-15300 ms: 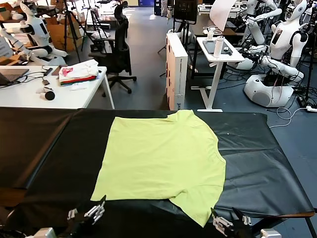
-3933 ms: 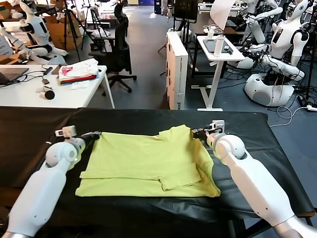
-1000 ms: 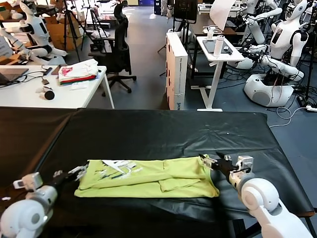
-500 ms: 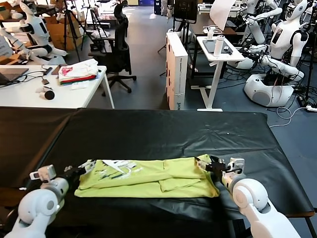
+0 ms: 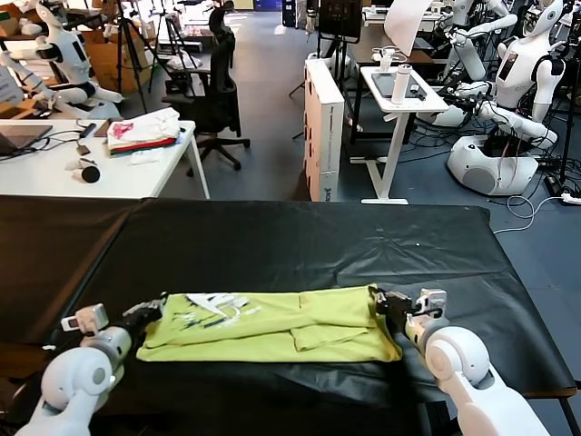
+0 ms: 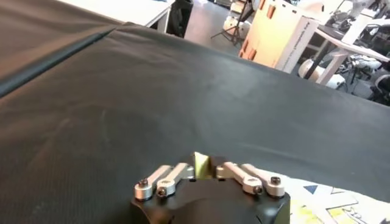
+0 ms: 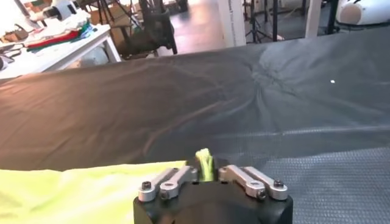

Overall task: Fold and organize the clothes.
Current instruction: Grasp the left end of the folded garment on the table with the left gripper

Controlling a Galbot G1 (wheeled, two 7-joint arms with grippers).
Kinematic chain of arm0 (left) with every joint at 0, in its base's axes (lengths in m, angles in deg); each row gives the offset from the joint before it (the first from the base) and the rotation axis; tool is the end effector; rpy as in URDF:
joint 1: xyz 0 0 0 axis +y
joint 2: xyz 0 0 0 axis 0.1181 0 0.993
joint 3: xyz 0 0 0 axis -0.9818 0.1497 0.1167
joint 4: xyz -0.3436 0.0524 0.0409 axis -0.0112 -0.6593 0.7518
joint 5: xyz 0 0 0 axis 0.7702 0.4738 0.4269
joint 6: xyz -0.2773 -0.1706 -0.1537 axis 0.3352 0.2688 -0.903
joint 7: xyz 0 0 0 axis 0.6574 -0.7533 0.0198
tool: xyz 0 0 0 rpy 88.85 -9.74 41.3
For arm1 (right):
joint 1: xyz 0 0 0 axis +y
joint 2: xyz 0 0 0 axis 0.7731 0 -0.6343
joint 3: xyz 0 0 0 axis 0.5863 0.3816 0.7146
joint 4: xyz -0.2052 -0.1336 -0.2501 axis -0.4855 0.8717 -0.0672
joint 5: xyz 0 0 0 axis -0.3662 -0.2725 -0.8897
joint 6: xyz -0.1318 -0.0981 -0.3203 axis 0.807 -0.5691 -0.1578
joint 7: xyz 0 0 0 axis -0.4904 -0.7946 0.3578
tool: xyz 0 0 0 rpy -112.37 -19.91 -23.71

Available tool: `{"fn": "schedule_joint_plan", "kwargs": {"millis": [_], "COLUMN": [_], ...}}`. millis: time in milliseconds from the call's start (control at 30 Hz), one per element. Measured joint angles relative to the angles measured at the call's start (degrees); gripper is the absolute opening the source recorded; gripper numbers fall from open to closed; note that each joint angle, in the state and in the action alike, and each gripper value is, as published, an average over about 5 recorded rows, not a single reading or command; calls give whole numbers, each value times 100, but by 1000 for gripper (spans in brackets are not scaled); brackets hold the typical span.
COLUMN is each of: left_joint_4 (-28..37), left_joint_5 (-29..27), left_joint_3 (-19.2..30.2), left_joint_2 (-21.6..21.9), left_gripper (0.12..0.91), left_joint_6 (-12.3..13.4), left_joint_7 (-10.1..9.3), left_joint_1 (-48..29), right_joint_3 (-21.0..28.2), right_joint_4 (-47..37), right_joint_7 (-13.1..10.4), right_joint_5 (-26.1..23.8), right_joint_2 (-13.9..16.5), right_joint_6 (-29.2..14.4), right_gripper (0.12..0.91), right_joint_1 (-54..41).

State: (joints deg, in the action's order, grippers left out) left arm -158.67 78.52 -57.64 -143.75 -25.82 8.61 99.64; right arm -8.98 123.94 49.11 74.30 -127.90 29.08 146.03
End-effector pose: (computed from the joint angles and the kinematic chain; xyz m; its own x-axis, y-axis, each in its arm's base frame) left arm 0.2715 0.1603 -0.2726 -0.8513 0.0705 0.5199 -0.0778 0.9630 -0.2579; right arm 0.3146 -0.0679 -0.2767 -0.8218 -0.2556 0.5092 -0.1632 0.9619 0.2193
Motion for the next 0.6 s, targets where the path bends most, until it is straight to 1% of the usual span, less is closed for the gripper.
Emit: {"fn": "schedule_joint_plan", "kwargs": {"millis": [267, 467, 600], "left_joint_4": [166, 478, 724], "left_joint_5": [-28, -104, -167], "left_joint_3": [93, 285, 445], "left_joint_2": [-5, -87, -152], "left_gripper": [149, 149, 149], "left_joint_6": [90, 119, 143], "left_joint_7": [-4, -35, -40], "left_joint_1": [-235, -700, -1043], "right_joint_3": [43, 122, 196], "right_joint_4": [-283, -695, -991], "right_joint_7": [-18, -2, 69], "right_joint_5": [-93, -133, -177], "right_joint_2": [-158, -262, -269], "right_joint_6": [-346, -420, -452], "right_gripper": [140, 140, 140], "right_joint_1": [-231, -624, -913]}}
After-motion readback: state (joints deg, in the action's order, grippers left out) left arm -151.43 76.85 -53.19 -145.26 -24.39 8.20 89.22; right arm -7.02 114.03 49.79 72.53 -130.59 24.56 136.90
